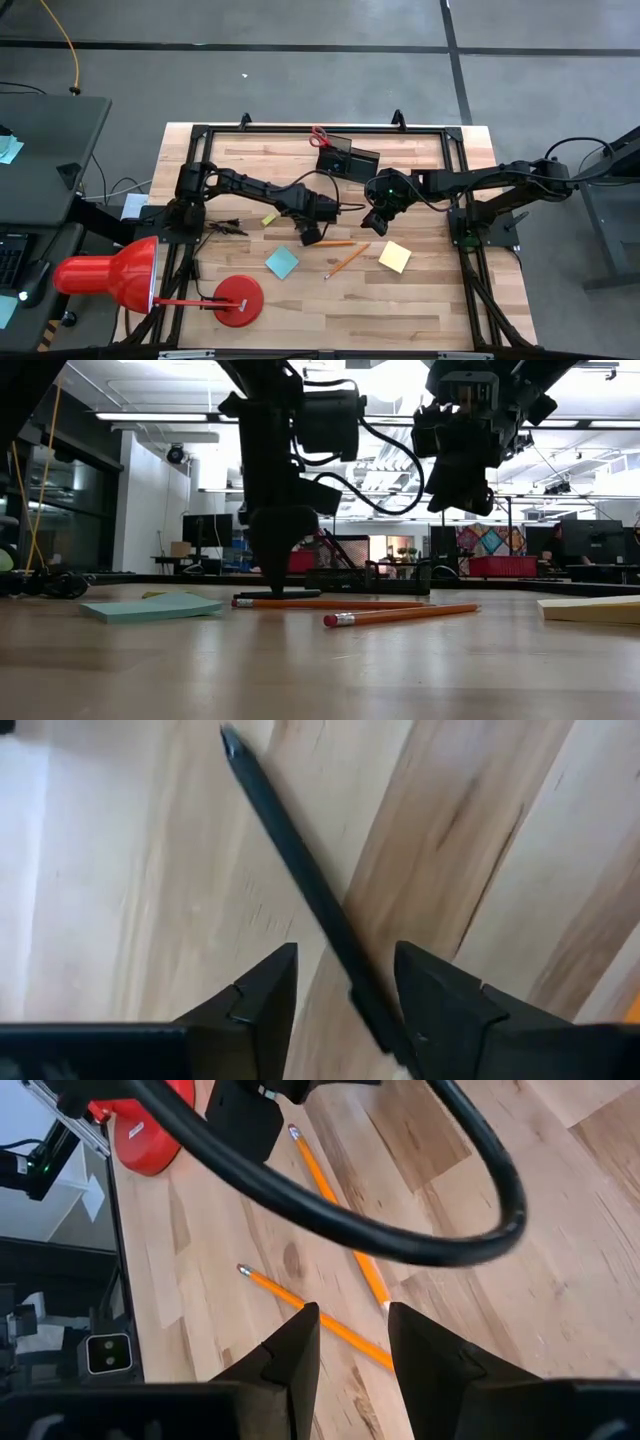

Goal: Pick and place office supplies into organizer
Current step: Put the black pen in the black desk organizer

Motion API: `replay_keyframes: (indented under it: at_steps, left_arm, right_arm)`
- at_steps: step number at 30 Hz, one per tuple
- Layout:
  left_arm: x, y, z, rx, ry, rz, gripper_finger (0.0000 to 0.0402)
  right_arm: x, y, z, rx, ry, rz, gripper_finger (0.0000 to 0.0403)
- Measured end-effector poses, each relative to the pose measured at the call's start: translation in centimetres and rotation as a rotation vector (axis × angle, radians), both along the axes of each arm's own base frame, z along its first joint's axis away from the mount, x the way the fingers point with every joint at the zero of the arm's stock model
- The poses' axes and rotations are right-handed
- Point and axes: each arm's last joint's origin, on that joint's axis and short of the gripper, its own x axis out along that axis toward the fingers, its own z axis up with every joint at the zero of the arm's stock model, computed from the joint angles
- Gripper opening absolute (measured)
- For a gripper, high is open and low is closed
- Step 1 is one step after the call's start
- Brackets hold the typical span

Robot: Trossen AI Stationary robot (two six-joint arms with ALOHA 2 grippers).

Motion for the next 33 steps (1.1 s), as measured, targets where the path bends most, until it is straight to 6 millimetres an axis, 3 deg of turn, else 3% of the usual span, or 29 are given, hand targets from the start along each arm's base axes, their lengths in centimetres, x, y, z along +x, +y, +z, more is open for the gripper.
replay_keyframes:
  at_steps: [18, 22, 28, 33]
  left_arm:
    - [-1.2, -0.3, -2.2, -0.079, -0.023, 0.031, 0.0153]
    - [-1.0, -0.2, -2.3, -0.098, -0.036, -0.009, 0.0119]
    - [-1.1, 0.2, -2.3, -0.131, -0.035, -0.015, 0.0021]
    - [-1.2, 0.7, -2.3, -0.130, -0.033, -0.009, 0.0036]
  right_arm:
    - [0.0, 0.0, 0.0, -0.021, -0.005, 0.026, 0.0112]
    - [0.0, 0.0, 0.0, -0.032, -0.007, 0.027, 0.0112]
    - [0.0, 0.0, 0.0, -0.021, -0.006, 0.027, 0.0112]
    - [0.0, 0.0, 0.0, -0.022, -0.006, 0.026, 0.0112]
